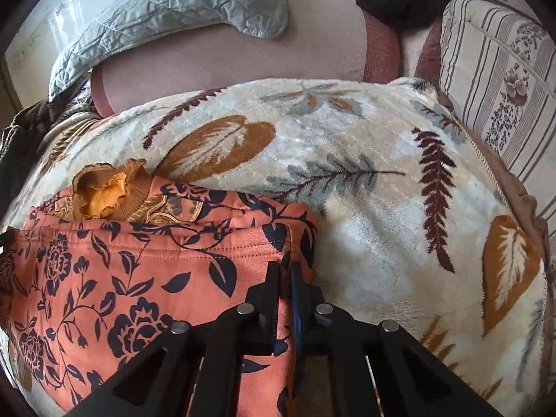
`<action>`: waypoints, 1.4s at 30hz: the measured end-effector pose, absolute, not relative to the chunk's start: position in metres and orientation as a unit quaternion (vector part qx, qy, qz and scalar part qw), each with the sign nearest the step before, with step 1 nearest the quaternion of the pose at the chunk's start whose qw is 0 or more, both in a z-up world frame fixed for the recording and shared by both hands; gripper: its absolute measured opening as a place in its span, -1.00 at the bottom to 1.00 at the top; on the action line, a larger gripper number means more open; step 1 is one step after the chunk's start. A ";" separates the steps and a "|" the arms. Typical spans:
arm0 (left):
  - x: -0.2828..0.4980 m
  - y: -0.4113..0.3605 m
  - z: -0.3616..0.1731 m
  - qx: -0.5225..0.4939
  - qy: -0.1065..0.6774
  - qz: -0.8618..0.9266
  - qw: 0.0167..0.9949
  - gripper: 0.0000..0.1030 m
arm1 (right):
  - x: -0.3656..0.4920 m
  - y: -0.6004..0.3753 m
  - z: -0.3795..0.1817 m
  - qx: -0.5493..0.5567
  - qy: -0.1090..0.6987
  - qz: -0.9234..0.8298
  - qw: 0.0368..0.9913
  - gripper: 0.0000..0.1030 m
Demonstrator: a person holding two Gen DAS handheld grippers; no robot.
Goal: Fold small clothes
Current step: 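Release the hem and pat the folded blouse flat with both grippers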
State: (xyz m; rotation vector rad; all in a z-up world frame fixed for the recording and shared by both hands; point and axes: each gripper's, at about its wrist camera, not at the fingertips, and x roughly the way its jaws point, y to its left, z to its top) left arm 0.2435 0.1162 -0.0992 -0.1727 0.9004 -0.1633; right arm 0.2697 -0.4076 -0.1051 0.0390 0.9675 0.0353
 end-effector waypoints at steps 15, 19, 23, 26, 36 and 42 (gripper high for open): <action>0.294 0.096 -0.101 -0.032 0.411 -0.064 0.909 -0.84 | 0.289 -0.447 -0.084 0.173 0.435 0.055 0.882 -0.68; 0.280 0.104 -0.105 -0.032 0.406 -0.064 0.911 -0.84 | 0.284 -0.425 -0.105 0.125 0.461 0.070 0.876 0.36; 0.277 0.108 -0.102 -0.044 0.406 -0.062 0.910 -0.84 | 0.293 -0.410 -0.113 0.071 0.449 0.044 0.889 0.35; 0.277 0.105 -0.101 -0.038 0.406 -0.060 0.911 -0.84 | 0.304 -0.402 -0.129 0.036 0.491 0.029 0.870 -0.57; 0.267 0.102 -0.058 -0.015 0.332 -0.069 0.941 -0.84 | 0.276 -0.416 -0.049 0.027 0.381 -0.007 0.924 -0.90; 0.320 0.089 -0.139 0.014 0.466 -0.023 0.885 -0.53 | 0.319 -0.426 -0.127 0.082 0.475 -0.005 0.876 -0.82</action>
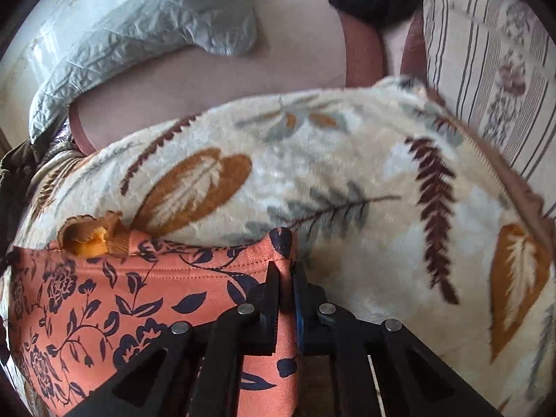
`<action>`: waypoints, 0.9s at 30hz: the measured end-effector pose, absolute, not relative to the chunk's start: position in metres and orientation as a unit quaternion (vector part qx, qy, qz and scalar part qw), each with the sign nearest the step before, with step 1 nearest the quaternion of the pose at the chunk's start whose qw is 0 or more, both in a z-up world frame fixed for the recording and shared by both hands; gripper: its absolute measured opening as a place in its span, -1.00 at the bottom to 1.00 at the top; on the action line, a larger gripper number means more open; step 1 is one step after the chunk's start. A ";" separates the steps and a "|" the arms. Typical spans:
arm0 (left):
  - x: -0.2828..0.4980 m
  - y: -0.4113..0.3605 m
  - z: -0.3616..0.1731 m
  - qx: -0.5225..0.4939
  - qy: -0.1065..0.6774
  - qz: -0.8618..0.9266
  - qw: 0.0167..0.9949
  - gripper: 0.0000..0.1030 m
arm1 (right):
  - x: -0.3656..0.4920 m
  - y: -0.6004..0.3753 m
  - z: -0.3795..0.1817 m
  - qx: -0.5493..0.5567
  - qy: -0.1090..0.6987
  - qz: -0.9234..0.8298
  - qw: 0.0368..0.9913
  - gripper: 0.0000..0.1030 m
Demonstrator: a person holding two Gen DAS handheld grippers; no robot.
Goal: Fold small clothes
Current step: 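Release the hem and pat the folded blouse flat with both grippers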
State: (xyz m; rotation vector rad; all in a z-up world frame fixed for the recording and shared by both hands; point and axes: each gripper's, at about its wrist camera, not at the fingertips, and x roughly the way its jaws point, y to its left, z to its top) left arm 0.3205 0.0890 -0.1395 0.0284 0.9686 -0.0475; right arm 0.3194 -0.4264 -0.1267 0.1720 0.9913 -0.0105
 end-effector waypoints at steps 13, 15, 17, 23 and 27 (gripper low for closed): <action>0.162 0.090 -0.056 0.020 0.368 -0.018 0.930 0.22 | 0.192 -0.430 -0.062 0.296 0.397 0.093 0.864 0.67; 0.144 0.082 -0.072 0.008 0.378 -0.020 0.925 0.23 | 0.173 -0.418 -0.078 0.345 0.404 0.140 0.836 0.67; 0.139 0.076 -0.100 -0.006 0.411 -0.021 0.911 0.23 | 0.165 -0.412 -0.106 0.366 0.432 0.140 0.812 0.67; 0.143 0.089 -0.134 -0.023 0.464 0.051 0.884 0.27 | 0.151 -0.447 -0.134 0.429 0.425 0.058 0.795 0.45; 0.125 0.085 -0.104 -0.030 0.416 0.055 0.907 0.28 | 0.140 -0.430 -0.106 0.400 0.406 0.112 0.814 0.66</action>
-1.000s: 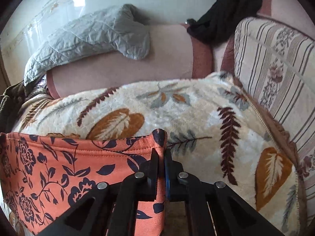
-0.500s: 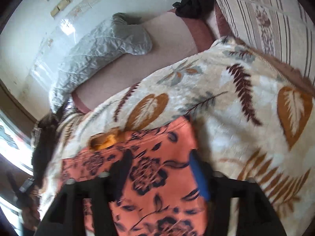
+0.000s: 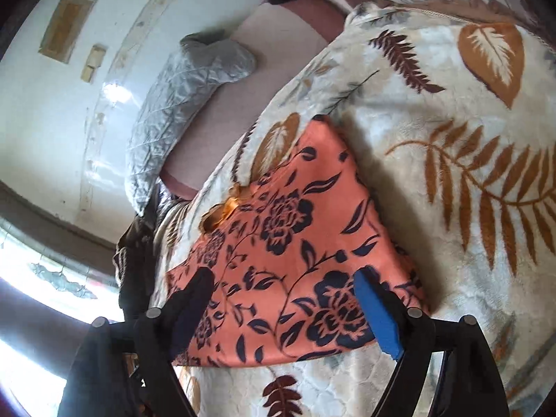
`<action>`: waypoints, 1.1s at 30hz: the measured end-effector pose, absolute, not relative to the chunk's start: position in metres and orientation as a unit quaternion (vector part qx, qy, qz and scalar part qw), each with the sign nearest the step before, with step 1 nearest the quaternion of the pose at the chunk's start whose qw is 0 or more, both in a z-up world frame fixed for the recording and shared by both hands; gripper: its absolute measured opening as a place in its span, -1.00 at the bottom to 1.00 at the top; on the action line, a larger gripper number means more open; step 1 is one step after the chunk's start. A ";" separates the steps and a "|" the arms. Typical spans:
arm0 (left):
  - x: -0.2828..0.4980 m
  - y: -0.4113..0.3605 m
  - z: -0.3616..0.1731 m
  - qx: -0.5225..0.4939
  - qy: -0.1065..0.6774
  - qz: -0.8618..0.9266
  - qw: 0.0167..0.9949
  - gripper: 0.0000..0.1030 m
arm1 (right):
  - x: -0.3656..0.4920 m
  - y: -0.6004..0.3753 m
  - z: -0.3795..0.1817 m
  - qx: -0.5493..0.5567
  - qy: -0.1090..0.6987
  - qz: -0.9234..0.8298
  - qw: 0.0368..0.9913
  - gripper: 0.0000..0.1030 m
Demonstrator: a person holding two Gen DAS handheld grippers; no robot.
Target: Fold small clothes
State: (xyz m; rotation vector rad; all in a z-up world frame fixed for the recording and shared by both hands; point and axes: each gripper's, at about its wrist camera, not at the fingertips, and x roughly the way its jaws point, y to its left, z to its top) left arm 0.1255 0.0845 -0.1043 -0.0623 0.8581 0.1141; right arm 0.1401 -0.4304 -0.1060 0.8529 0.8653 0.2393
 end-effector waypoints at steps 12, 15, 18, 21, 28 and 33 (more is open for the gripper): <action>0.159 0.047 -0.118 -0.071 0.430 0.024 0.900 0.34 | 0.230 -0.419 -0.109 0.381 0.448 0.139 0.796 0.66; 0.166 0.044 -0.138 -0.050 0.443 0.030 0.895 0.34 | 0.284 -0.428 -0.127 0.394 0.457 0.121 0.788 0.66; 0.168 0.041 -0.138 -0.042 0.437 0.030 0.898 0.37 | 0.319 -0.459 -0.157 0.420 0.460 0.065 0.779 0.66; 0.171 0.050 -0.137 -0.062 0.438 0.036 0.896 0.38 | 0.317 -0.475 -0.156 0.466 0.426 0.049 0.774 0.66; 0.149 0.079 -0.117 -0.092 0.391 0.071 0.913 0.38 | 0.240 -0.419 -0.105 0.355 0.429 0.088 0.826 0.66; 0.144 0.108 -0.143 -0.143 0.453 0.075 0.877 0.37 | 0.180 -0.359 -0.097 0.287 0.449 0.135 0.836 0.69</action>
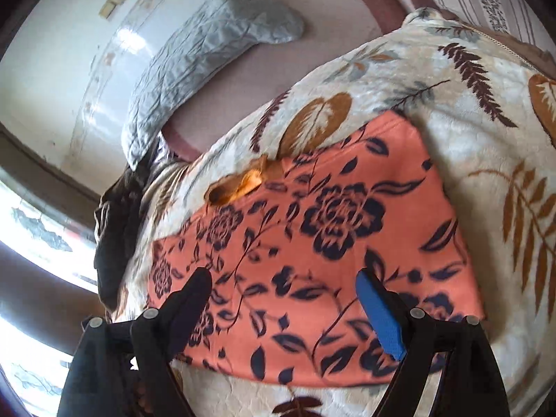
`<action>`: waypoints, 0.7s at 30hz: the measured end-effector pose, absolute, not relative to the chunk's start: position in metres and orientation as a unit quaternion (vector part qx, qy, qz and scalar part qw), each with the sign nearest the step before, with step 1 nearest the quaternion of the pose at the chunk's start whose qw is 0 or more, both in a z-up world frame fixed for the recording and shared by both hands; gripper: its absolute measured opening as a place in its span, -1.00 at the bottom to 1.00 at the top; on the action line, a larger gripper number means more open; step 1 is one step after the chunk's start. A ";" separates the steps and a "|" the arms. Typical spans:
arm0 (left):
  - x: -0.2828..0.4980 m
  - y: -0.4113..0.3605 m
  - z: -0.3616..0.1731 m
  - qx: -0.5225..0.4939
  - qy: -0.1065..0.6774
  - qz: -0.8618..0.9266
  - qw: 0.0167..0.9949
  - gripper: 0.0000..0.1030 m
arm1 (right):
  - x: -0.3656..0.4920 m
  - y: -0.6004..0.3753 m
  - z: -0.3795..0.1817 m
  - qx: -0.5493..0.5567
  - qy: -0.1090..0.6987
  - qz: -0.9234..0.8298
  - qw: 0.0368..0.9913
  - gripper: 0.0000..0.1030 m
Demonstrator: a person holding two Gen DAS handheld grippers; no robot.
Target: Fold small clothes
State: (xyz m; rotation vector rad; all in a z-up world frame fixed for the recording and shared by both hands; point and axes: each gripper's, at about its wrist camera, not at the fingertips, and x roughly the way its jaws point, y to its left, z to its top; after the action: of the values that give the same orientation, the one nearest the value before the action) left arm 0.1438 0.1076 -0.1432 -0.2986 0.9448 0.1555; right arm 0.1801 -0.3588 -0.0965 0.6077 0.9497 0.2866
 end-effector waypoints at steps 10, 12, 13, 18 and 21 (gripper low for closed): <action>0.130 0.122 -0.144 -0.118 0.456 0.093 0.877 0.39 | 0.217 -0.179 -0.052 0.299 0.487 0.339 0.747 0.72; 0.129 0.118 -0.141 -0.102 0.456 0.099 0.879 0.39 | 0.242 -0.138 -0.060 0.330 0.495 0.355 0.721 0.72; 0.130 0.119 -0.142 -0.107 0.460 0.101 0.875 0.39 | 0.258 -0.117 -0.070 0.349 0.510 0.367 0.695 0.72; 0.135 0.121 -0.144 -0.129 0.469 0.112 0.866 0.39 | 0.330 -0.028 -0.130 0.377 0.566 0.373 0.631 0.72; 0.135 0.118 -0.144 -0.128 0.467 0.115 0.867 0.39 | 0.372 -0.009 -0.160 0.364 0.580 0.324 0.653 0.72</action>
State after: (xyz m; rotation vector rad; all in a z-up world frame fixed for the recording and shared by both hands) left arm 0.1353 0.1184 -0.1438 -0.2677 0.9787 0.2409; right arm 0.3720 -0.0090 -0.1601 0.8263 1.3165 0.7354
